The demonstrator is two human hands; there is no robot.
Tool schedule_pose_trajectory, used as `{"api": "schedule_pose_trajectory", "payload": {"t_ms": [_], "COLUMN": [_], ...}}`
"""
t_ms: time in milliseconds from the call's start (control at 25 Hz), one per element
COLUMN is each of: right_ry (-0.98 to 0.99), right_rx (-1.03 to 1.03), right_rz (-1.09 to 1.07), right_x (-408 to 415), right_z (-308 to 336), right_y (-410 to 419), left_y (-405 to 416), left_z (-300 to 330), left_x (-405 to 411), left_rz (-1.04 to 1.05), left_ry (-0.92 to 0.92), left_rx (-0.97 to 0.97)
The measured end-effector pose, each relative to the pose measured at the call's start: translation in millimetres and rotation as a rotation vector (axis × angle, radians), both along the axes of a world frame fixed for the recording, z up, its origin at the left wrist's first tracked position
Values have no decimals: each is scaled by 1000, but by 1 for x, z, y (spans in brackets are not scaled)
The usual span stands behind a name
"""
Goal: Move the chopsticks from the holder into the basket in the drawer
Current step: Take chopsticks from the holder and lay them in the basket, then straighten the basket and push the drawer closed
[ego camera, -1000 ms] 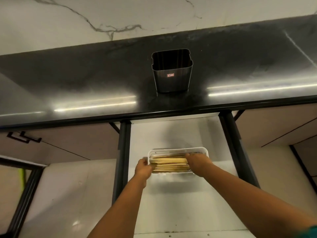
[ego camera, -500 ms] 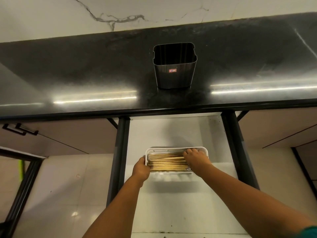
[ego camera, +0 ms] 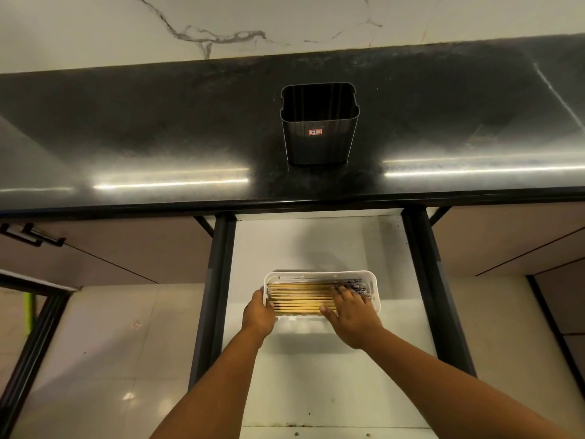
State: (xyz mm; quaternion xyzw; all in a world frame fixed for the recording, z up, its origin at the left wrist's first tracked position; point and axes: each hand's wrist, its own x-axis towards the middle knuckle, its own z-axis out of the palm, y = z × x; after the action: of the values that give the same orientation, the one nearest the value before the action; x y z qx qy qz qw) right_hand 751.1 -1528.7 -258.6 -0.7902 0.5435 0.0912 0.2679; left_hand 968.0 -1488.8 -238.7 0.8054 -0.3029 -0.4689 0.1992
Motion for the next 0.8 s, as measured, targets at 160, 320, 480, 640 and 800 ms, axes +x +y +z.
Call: {"api": "schedule_pose_trajectory", "payload": {"t_ms": [160,320,480,640,800], "right_ry": [-290,-372,-600,-647,-569], "right_rx": [-424,6,555,500,413], "right_rz": [-320,-1056,-1220,-1274,-1206], "right_x": [-17,-42,-37,-37,-39], "right_z": [21,28,26,19,22], "right_y": [-20,-53,-52,-43,-45], "left_y": [-2,-8,-14,-18,-22], "left_z": [5,14,11,8,6], "left_x": [4,7,7,4,4], "left_rz": [0,55,159,225,325], "left_ry": [106,238,305,342,346], "left_rx": [-39,-42,-17,-24,-19]}}
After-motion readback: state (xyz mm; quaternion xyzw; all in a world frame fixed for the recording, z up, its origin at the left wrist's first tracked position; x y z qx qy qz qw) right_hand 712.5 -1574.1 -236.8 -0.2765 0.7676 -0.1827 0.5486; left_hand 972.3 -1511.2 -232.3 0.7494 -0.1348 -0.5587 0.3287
